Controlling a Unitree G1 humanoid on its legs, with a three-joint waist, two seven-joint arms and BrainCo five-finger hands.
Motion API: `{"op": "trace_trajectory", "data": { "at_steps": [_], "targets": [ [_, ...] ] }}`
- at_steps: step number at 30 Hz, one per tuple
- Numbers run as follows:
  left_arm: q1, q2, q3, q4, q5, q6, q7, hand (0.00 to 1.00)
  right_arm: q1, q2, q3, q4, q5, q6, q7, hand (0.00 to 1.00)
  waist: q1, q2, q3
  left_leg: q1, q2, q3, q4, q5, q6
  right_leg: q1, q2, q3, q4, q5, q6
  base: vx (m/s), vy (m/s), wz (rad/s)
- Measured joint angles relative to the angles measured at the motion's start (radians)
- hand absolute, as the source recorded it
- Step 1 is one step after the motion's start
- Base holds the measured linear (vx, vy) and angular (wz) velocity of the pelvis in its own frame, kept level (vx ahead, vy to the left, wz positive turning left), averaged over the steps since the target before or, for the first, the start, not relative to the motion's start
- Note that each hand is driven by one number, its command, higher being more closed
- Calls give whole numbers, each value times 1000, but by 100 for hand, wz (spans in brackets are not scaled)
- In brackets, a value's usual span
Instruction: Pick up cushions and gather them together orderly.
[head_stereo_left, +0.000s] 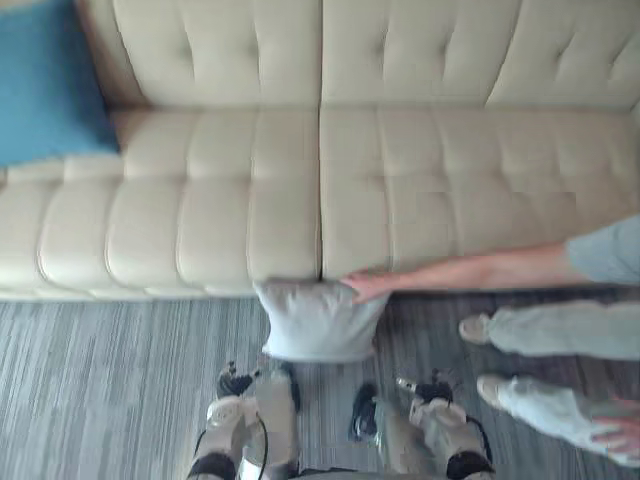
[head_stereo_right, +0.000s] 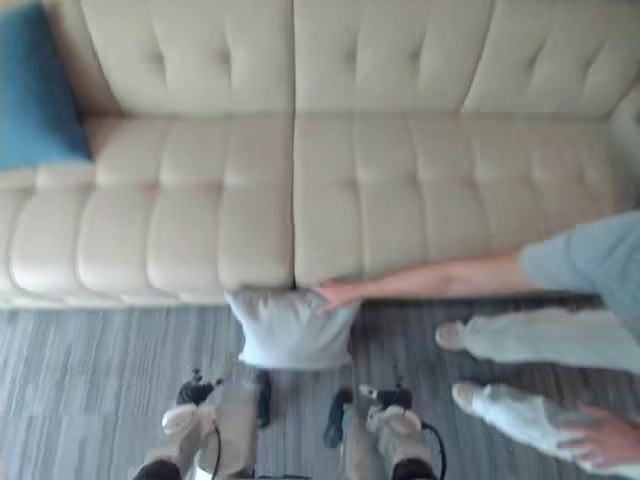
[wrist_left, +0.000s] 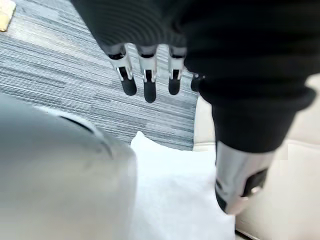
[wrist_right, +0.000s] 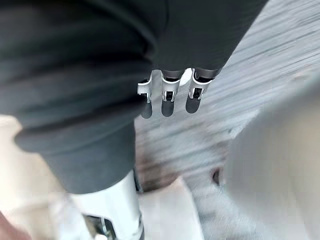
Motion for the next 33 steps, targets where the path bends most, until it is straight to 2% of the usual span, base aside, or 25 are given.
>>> {"op": "trace_trajectory", "data": {
  "at_steps": [2,8,11,15,19,26,33],
  "targets": [
    [-46,8,11,-26,-27,-3,13,0,-39,-1,-1,-29,27,-2,-19,0,0,-6,39,-74,7,-10,43,0,2,-73,2,0,40,-5,6,-218,23,-10],
    [-201,24,63,-95,-79,-10,61,0,-222,11,-1,-44,65,-3,-63,0,0,-22,119,-276,19,-17,97,24,14,-273,4,4,89,28,-16,-93,13,-7],
    [-285,24,88,-113,-92,-12,89,0,-324,14,1,-71,64,-4,-73,0,0,-23,144,-361,20,-17,135,27,10,-361,1,14,132,28,-16,11,13,-10],
    [-367,18,88,-136,-109,-23,98,0,-431,22,4,-74,64,-4,-94,0,-2,-21,146,-444,19,-36,181,27,11,-444,0,19,185,25,-16,27,4,-5],
    [-395,1,88,-136,-109,-25,102,0,-433,23,6,-113,64,-7,-103,0,-4,-21,146,-454,2,-44,187,27,10,-461,-14,23,217,4,-9,7,-18,14],
    [-380,-52,53,-137,-107,-25,119,0,-411,27,22,-111,64,-10,-110,0,-4,-21,146,-448,8,-47,181,27,10,-455,-4,29,205,6,-16,-71,-31,-2],
    [-270,-74,18,-156,-90,-24,116,0,-321,52,46,-114,63,-24,-108,0,-6,-23,145,-322,-1,-33,104,47,-2,-347,-5,35,152,15,-23,-17,-49,1]
  ]
}}
